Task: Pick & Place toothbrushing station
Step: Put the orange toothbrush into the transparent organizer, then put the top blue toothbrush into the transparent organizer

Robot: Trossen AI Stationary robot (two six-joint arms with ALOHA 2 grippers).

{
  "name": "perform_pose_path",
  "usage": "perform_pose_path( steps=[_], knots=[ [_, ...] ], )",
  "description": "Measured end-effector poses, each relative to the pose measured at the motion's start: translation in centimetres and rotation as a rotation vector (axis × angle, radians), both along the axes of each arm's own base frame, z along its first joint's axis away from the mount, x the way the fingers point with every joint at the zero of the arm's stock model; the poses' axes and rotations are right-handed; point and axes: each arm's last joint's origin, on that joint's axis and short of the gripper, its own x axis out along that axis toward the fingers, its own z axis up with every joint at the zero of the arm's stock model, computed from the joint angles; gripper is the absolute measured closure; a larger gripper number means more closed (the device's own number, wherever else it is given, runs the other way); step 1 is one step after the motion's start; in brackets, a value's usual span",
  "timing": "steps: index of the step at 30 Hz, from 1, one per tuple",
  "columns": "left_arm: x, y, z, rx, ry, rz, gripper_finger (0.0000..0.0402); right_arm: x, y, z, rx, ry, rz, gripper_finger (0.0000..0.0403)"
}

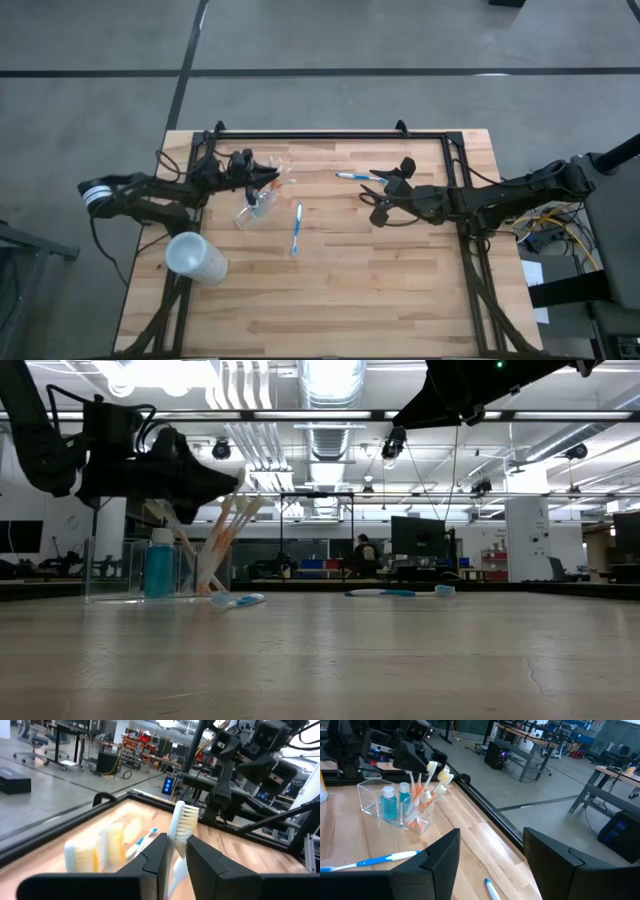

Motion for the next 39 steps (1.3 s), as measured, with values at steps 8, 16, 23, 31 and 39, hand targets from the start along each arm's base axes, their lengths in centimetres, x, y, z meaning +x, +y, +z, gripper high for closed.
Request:
perform_pose_path(
  steps=[8,16,23,31,39],
  knots=[
    [-0.4,-0.3,0.0,-0.007,-0.007,-0.003,0.0318,0.0,0.0,0.0,0.0,0.0,0.0,0.0193],
    [-0.5,-0.4,0.1,-0.01,0.0,-0.007,0.0287,0.0,0.0,0.0,0.0,0.0,0.0,0.0193],
    [-0.5,-0.4,-0.3,-0.042,0.034,-0.015,0.0223,0.0,0.0,0.0,0.0,0.0,0.0,0.0193],
    [0.0,-0.1,2.6,0.005,-0.056,-0.034,0.021,0.0,0.0,0.0,0.0,0.0,0.0,0.0193],
    [2.1,0.9,8.8,-0.02,0.158,-0.103,0.0211,0.0,0.0,0.0,0.0,0.0,0.0,0.0193]
  ],
)
